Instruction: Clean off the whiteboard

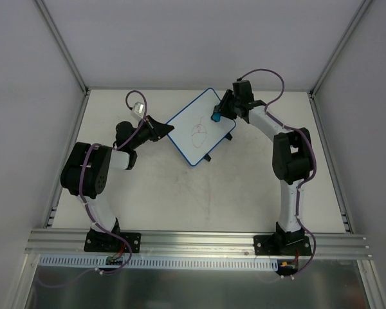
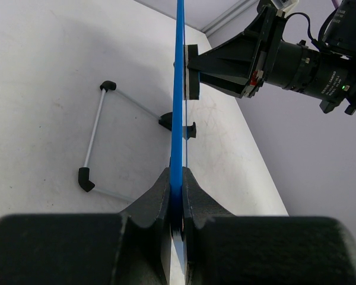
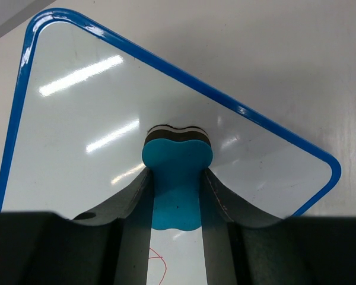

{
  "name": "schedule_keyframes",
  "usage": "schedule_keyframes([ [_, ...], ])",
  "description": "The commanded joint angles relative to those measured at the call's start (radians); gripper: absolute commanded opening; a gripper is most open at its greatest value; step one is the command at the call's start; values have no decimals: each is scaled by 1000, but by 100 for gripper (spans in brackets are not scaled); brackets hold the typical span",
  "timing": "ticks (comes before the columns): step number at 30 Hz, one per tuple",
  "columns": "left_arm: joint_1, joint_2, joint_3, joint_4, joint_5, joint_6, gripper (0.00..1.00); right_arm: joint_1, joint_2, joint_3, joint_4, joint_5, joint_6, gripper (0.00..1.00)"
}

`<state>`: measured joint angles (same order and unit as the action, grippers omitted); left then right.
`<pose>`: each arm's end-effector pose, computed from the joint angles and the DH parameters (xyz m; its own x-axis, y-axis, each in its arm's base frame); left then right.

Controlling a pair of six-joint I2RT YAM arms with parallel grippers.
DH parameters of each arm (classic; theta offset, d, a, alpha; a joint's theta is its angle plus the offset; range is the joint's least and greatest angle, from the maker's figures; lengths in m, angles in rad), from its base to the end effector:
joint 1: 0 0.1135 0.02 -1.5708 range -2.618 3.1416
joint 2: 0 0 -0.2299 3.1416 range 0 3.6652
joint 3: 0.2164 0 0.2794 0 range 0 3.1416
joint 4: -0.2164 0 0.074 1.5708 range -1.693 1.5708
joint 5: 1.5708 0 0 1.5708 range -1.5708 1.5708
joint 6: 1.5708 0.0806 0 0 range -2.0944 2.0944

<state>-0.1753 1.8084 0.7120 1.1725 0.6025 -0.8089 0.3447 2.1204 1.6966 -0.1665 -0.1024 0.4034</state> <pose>0.3782 -0.1134 0.1323 -0.4549 -0.5248 -0.7195 0.5374 0.4824 -0.6917 0.5069 0.1908 0.1662 -0.6451 0.1833 -0.7418 -0.1770 0.9085 0.3784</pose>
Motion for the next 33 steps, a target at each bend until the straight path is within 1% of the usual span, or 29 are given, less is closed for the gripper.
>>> schedule_keyframes([
  [1, -4, 3, 4, 16, 25, 93, 0, 2, -2, -37, -62, 7, 3, 0],
  [7, -4, 3, 4, 21, 26, 89, 0, 5, -11, -37, -22, -22, -8, 0],
  [10, -6, 6, 6, 21, 29, 89, 0, 23, -10, 3, -15, -31, -43, 0],
  [14, -4, 8, 6, 26, 31, 88, 0, 69, -8, 75, -18, -31, -119, 0],
  [22, -4, 11, 6, 33, 33, 82, 0, 135, 9, 144, -18, -91, -196, 0],
  [29, -6, 12, 7, 33, 36, 82, 0, 195, 18, 179, -18, -140, -280, 0],
  [33, -4, 12, 9, 33, 37, 82, 0, 218, 23, 181, -16, -126, -295, 0],
])
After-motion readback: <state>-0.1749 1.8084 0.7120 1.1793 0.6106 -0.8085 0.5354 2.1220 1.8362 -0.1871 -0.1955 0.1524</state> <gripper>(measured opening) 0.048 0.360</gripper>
